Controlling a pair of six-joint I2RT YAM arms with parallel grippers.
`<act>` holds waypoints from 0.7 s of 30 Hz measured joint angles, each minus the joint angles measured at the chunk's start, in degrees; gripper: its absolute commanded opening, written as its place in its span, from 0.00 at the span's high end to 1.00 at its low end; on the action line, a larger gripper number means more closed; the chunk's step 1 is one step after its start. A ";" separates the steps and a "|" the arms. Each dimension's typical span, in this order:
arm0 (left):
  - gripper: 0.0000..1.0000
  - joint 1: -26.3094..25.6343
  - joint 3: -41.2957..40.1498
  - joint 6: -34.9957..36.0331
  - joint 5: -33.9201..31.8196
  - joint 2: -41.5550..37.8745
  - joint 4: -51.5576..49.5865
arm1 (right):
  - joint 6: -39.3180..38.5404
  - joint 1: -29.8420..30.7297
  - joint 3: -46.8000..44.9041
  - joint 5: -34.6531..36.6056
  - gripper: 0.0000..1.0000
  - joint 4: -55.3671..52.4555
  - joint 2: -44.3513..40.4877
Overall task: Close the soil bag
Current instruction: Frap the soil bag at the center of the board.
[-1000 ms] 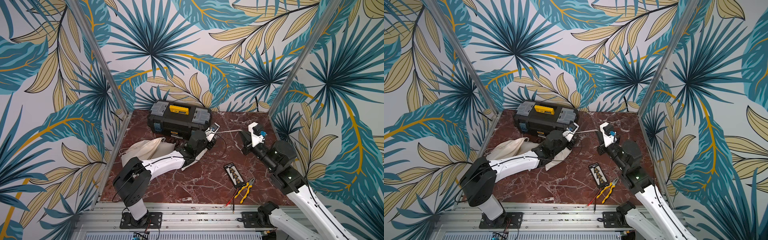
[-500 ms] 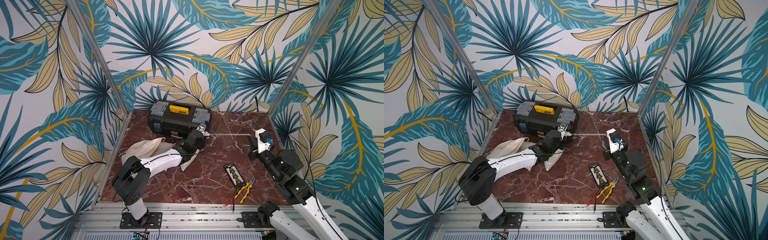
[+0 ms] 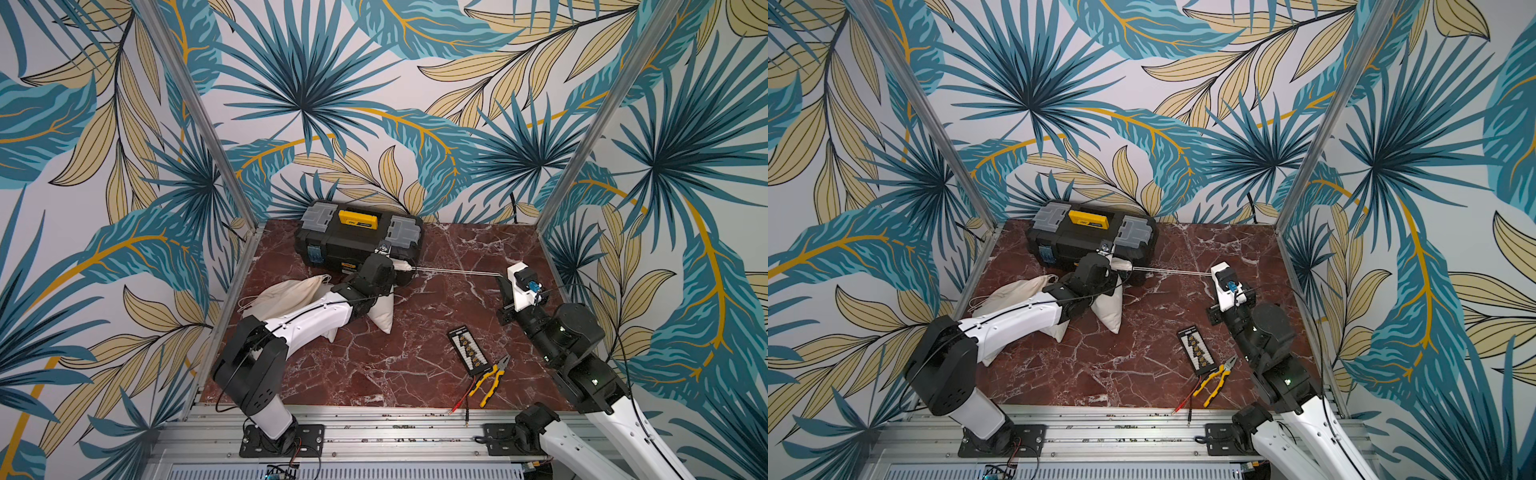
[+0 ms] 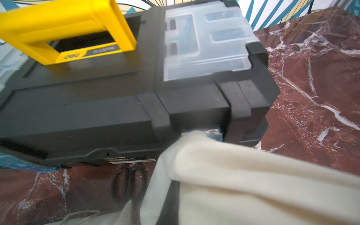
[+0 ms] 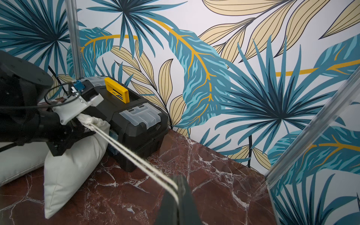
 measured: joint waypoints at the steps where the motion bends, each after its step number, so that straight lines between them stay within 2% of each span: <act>1: 1.00 0.72 -0.48 -0.04 0.81 -1.09 -0.15 | -0.26 0.15 -0.44 0.07 1.00 0.02 -0.24; 6: 1.00 3.23 -3.04 0.42 4.52 -4.72 -0.98 | -1.18 1.01 -2.71 -0.33 1.00 0.85 -0.94; 9: 0.94 3.21 -4.39 1.40 4.90 -5.70 -1.62 | 0.92 0.98 -2.71 -1.27 1.00 2.71 1.05; 16: 0.86 -0.52 -5.14 1.62 -3.06 -5.53 -5.14 | 14.27 -1.92 -6.19 -4.37 1.00 18.36 11.78; 18: 0.81 -2.12 -5.01 1.38 -4.17 -4.33 -5.53 | 17.86 -2.36 -9.49 -5.79 1.00 23.45 15.08; 21: 0.67 -4.20 -4.57 0.55 -4.79 -1.20 -5.42 | 21.49 -2.38 -13.14 -8.09 1.00 26.45 20.48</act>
